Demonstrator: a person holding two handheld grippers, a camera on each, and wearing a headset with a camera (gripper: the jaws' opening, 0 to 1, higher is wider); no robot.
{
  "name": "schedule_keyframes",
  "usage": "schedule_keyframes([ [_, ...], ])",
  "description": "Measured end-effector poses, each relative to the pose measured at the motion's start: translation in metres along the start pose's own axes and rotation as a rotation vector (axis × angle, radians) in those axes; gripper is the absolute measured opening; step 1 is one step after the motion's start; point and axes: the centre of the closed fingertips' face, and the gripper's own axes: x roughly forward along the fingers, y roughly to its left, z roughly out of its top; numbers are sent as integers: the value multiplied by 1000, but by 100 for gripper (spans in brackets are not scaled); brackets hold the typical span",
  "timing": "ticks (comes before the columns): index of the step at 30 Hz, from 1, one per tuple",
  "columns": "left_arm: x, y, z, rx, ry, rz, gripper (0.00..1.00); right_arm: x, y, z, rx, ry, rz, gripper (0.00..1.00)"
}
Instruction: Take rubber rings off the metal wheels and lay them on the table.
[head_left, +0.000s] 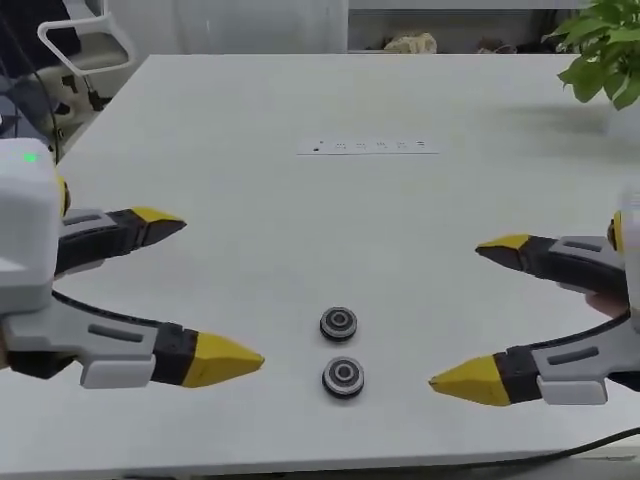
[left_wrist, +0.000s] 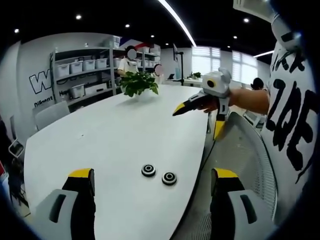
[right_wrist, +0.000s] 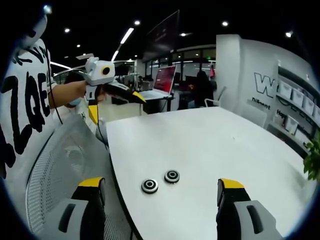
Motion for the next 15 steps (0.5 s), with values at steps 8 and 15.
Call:
schedule_keyframes([
  [8, 7, 0, 2, 10, -3, -16, 96, 7, -2, 3, -14, -1, 12, 91],
  [15, 14, -1, 1, 17, 1, -32, 95, 12, -3, 0, -15, 4, 23, 89],
])
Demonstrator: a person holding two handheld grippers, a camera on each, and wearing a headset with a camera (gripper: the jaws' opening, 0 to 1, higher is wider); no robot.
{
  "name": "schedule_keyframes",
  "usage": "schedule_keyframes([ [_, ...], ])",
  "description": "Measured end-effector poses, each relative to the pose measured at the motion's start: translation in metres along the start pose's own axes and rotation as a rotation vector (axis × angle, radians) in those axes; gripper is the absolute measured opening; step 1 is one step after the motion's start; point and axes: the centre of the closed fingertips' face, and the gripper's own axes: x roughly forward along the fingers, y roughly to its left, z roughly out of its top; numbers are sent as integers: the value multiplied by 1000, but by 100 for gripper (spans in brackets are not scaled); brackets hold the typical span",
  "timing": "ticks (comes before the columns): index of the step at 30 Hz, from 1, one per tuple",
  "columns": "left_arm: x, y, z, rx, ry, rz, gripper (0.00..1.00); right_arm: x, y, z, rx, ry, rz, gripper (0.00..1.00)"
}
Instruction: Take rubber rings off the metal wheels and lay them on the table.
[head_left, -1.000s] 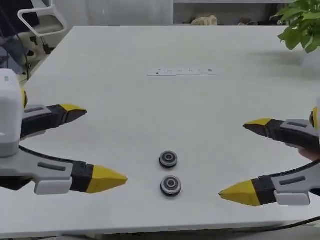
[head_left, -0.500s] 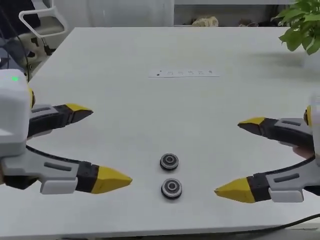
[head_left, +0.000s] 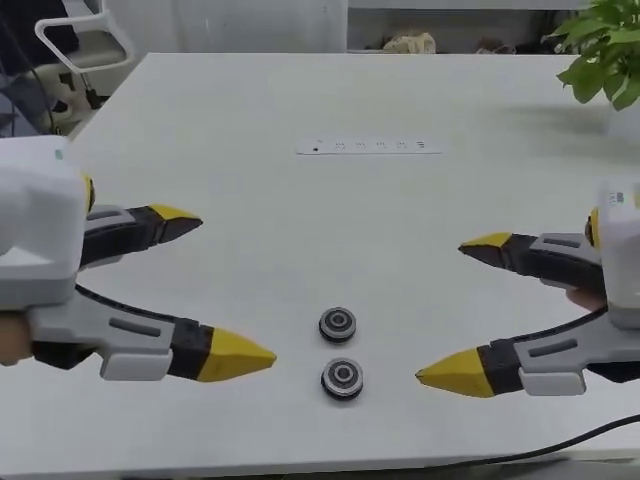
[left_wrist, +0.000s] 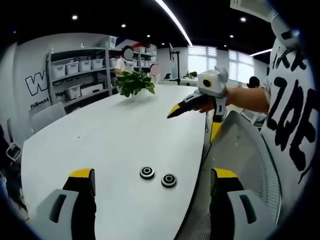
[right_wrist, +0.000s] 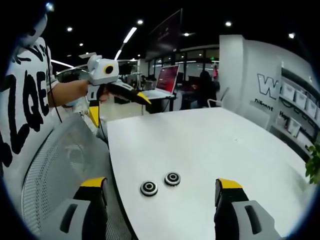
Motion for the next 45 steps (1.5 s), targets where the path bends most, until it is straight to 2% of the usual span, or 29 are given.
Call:
schedule_keyframes([
  [19, 15, -7, -9, 5, 21, -39, 92, 13, 2, -6, -12, 13, 32, 83],
  [24, 19, -8, -11, 7, 27, -48, 91, 17, 2, -4, -10, 1, 41, 80],
  [28, 23, -10, -13, 13, 35, -58, 90, 21, 3, -7, -27, 15, 50, 78],
  [37, 30, -10, -17, 14, 44, -71, 87, 25, 1, -12, -26, 20, 60, 75],
  [45, 33, -7, -20, 11, 48, -73, 85, 30, 2, -19, -34, 45, 76, 74],
])
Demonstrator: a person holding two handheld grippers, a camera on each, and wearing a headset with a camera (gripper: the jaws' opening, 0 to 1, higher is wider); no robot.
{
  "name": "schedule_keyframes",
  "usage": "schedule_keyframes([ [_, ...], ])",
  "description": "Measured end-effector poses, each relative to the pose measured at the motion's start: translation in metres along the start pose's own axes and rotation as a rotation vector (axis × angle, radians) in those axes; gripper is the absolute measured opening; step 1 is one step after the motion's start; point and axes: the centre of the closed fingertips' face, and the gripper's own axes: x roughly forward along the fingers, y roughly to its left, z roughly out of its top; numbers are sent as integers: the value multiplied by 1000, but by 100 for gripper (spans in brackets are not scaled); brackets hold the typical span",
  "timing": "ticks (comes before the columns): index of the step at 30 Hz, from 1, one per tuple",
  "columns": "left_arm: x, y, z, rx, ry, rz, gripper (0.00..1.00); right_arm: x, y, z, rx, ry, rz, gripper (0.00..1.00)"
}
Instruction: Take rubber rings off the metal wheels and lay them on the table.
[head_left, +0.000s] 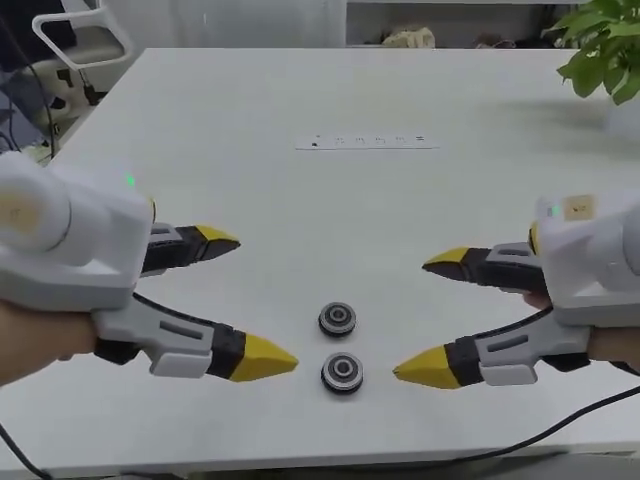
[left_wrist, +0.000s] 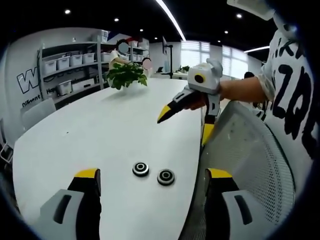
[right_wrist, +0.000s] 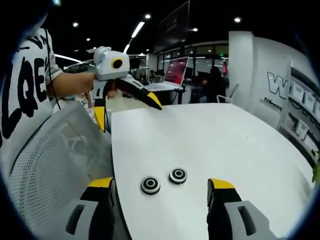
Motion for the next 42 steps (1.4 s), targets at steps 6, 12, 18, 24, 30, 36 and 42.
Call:
schedule_keyframes([
  [6, 4, 2, -5, -10, 9, -3, 84, 4, 1, -3, -8, 14, 18, 73],
  [12, 8, 2, -9, -7, 18, -15, 81, 8, 2, -6, -24, 29, 33, 72],
  [18, 13, 3, -11, -6, 27, -25, 78, 12, -1, -10, -34, 42, 48, 69],
  [24, 17, 4, -16, -11, 38, -33, 75, 17, 1, -12, -40, 52, 66, 67],
  [30, 22, 3, -21, -10, 48, -46, 72, 22, 2, -16, -45, 64, 84, 65],
  [36, 28, 1, -24, -7, 57, -63, 70, 25, 1, -20, -45, 75, 96, 62],
  [42, 32, -1, -25, -4, 52, -80, 67, 29, 1, -25, -48, 94, 105, 61],
])
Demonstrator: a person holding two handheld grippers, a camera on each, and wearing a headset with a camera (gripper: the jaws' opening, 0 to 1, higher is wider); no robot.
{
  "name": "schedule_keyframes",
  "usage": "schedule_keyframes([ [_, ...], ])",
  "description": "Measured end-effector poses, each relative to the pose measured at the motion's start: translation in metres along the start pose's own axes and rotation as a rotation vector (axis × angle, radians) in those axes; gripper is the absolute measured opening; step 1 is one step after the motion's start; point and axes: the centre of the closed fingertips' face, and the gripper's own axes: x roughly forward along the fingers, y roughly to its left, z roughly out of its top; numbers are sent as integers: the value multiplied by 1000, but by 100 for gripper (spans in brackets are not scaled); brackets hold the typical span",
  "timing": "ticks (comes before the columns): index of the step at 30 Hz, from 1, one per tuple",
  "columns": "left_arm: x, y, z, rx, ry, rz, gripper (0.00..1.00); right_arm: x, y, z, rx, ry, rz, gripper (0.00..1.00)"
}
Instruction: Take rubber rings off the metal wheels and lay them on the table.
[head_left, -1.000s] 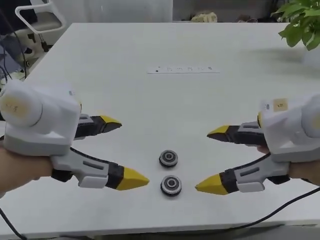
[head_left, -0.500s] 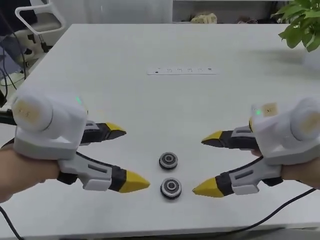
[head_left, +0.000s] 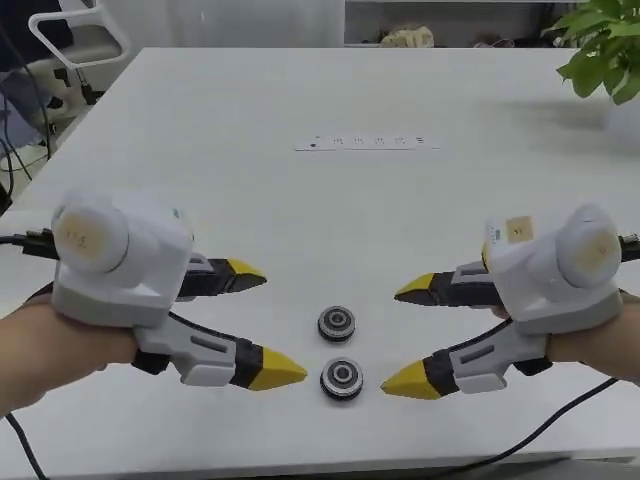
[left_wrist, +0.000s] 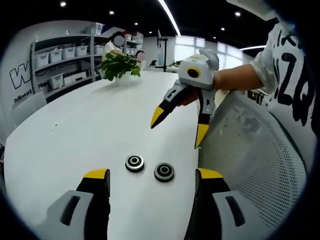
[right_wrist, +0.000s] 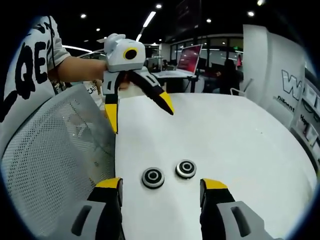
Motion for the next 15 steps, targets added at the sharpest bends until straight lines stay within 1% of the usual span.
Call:
schedule_keyframes([
  [11, 14, -1, -7, -1, 23, -27, 62, 7, 1, -9, -8, 30, 21, 58],
  [15, 21, -4, -9, 12, 36, -45, 61, 9, 2, -11, -10, 38, 28, 56],
])
